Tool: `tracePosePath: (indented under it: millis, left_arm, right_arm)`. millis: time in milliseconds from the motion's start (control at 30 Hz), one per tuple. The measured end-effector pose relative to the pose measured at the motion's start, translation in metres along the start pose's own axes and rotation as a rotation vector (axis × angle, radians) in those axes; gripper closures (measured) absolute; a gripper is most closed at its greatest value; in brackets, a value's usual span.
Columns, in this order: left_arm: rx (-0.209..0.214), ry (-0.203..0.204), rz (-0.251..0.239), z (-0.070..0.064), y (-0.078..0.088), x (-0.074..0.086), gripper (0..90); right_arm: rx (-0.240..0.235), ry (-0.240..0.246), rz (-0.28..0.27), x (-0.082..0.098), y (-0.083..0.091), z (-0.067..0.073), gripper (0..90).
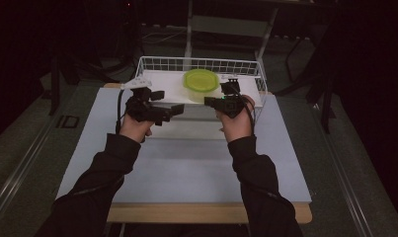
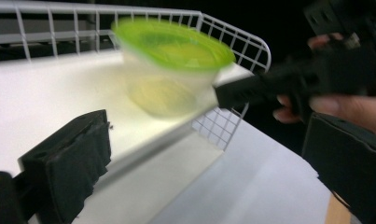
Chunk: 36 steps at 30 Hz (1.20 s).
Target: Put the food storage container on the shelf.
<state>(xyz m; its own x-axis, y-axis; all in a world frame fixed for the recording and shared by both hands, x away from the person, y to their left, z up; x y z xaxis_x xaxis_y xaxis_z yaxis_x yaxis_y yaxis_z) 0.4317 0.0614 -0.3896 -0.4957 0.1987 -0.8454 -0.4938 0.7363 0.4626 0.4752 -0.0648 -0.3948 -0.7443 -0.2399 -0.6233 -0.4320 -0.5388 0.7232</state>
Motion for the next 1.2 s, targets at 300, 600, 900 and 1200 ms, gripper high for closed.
tracePosePath:
  millis: [300,600,900,1200]
  left_arm:
    - [0.020,0.007,0.005,-0.003,-0.008,0.040,1.7]
    - [0.033,0.011,-0.003,-0.001,-0.004,0.044,1.7]
    - [0.027,-0.045,-0.027,-0.009,0.003,0.050,1.7]
    - [0.060,-0.109,-0.041,-0.025,0.009,0.048,1.7]
  right_arm:
    - [0.021,-0.041,-0.008,-0.008,-0.013,-0.011,86.1]
    - [0.020,-0.047,-0.011,-0.011,-0.010,-0.008,82.4]
    - [-0.004,0.036,-0.011,0.008,0.000,0.011,72.3]
    - [-0.011,0.174,-0.054,0.028,0.012,0.034,40.3]
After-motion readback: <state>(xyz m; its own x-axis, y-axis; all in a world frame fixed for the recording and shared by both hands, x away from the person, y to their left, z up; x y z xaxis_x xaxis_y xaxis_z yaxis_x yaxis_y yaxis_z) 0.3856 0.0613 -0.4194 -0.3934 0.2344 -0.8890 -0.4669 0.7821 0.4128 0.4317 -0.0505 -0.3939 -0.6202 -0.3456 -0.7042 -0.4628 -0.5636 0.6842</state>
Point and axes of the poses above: each handheld gripper's, and its own axes: y roughly backward along the jaws, x roughly out of its underside, z roughly to its left, the point moved 10 cm from there along -y, roughly forward along the jaws, and after that the axes turned 12 degrees about z, right-handed, at the moved point
